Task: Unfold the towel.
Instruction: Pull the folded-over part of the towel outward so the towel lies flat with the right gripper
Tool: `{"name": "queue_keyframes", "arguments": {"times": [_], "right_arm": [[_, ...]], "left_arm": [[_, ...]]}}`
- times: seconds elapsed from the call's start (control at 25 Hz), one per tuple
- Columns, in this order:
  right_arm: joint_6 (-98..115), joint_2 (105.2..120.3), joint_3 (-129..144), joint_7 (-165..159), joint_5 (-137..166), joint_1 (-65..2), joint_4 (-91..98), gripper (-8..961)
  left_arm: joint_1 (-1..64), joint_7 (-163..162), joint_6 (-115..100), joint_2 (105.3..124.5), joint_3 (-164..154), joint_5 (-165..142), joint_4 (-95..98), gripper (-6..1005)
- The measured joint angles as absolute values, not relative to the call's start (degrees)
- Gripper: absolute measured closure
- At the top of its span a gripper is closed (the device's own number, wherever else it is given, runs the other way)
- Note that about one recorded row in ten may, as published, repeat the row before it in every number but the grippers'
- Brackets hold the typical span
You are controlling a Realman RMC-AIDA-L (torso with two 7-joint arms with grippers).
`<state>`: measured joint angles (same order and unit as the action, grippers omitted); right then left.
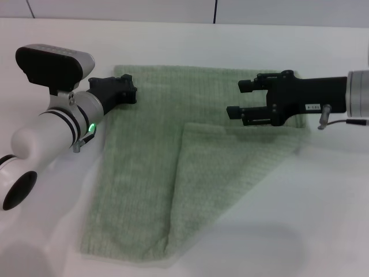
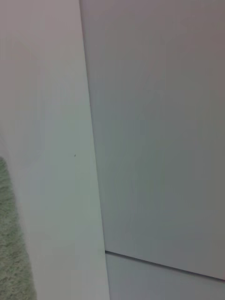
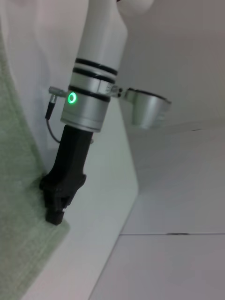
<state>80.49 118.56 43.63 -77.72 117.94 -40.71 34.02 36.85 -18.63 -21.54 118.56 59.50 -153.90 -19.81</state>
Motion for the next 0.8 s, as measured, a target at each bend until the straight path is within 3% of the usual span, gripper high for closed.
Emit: {"name": "queue_keyframes", "arguments": {"times": [0.24,0.8], "right_arm": [[80.9,118.05,46.9,-92.0,126.8,-46.5,37.3,237],[84.7,117.78,55.1,-107.7,132.5,-51.7,43.2,238]], "left_arm": [[36.8,-18.6,-21.6,118.51,59.6,-153.9,-19.8,1000],[36.9,-18.6,-21.6,118.47,59.6,-153.9,-20.0,1000]]}}
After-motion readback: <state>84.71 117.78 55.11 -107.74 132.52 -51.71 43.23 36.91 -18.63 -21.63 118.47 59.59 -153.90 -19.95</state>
